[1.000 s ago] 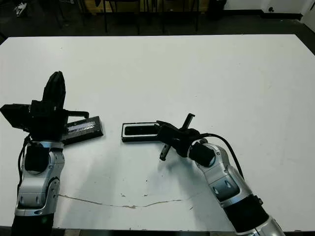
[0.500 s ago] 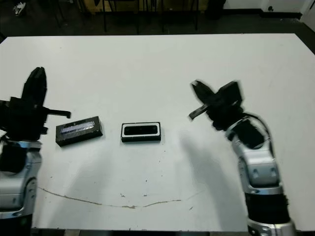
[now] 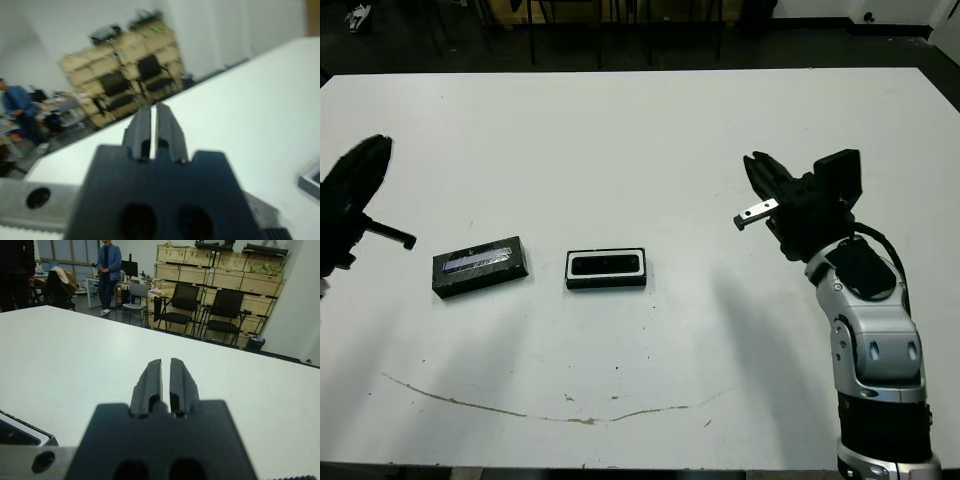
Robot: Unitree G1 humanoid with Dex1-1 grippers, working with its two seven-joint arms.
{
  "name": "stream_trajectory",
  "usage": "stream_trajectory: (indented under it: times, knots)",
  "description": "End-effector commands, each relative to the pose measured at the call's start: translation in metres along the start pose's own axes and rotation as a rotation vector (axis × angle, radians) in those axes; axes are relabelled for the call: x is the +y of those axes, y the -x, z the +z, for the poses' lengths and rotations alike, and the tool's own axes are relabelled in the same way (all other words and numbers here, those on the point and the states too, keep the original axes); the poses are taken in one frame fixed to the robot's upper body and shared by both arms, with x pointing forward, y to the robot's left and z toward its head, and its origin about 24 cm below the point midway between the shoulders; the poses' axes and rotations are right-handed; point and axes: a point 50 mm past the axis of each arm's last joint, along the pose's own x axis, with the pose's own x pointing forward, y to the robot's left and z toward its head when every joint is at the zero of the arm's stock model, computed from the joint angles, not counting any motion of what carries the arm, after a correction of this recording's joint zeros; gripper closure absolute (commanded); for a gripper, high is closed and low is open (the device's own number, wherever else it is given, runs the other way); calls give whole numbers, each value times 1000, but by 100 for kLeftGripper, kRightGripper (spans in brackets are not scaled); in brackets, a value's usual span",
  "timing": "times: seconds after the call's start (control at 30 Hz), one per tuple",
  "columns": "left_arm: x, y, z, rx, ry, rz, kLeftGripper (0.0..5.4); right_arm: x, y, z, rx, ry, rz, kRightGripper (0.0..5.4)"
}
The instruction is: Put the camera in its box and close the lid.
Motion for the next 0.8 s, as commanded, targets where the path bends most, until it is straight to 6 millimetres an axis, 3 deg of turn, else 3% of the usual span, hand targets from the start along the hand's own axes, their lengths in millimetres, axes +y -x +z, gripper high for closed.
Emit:
stream_trajectory:
  times: [0.03, 0.47, 0.8]
  knots:
    - [7, -6, -6, 105, 18, -117, 475, -3, 4, -6, 30, 13, -4, 540]
    - [20, -37, -34, 238, 80, -667, 240, -3, 6, -9, 51, 32, -6, 540]
    - [23, -37, -50, 303, 86, -774, 56, 0, 5, -13, 69, 36, 4, 540]
